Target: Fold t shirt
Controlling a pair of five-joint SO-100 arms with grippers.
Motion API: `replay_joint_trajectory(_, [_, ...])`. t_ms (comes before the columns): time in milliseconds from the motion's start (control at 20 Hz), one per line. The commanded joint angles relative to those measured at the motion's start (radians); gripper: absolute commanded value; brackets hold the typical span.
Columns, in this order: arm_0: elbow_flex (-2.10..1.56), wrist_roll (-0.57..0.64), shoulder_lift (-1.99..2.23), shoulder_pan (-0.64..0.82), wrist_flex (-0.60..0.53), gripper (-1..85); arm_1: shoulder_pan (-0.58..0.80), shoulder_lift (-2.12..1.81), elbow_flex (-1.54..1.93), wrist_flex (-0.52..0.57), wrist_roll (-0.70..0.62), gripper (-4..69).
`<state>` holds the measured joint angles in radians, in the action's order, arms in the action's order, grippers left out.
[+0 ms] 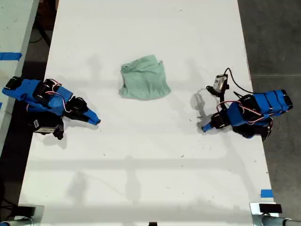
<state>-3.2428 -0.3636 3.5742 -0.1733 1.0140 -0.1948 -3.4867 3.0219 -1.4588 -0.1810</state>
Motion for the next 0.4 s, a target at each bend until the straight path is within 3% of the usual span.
replay_joint_trajectory(0, [-0.046,0.009,0.009,-0.041,0.003,-0.2,-0.011,-0.008,0.032,0.026,-0.046,3.1])
replay_joint_trajectory(150, [-0.046,0.009,0.009,-0.075,0.003,5.1,-0.023,-0.011,0.035,0.032,-0.117,3.6])
replay_joint_trajectory(350, [-0.046,0.009,0.009,0.061,0.003,18.3,-0.003,-0.011,0.052,0.054,-0.273,3.8])
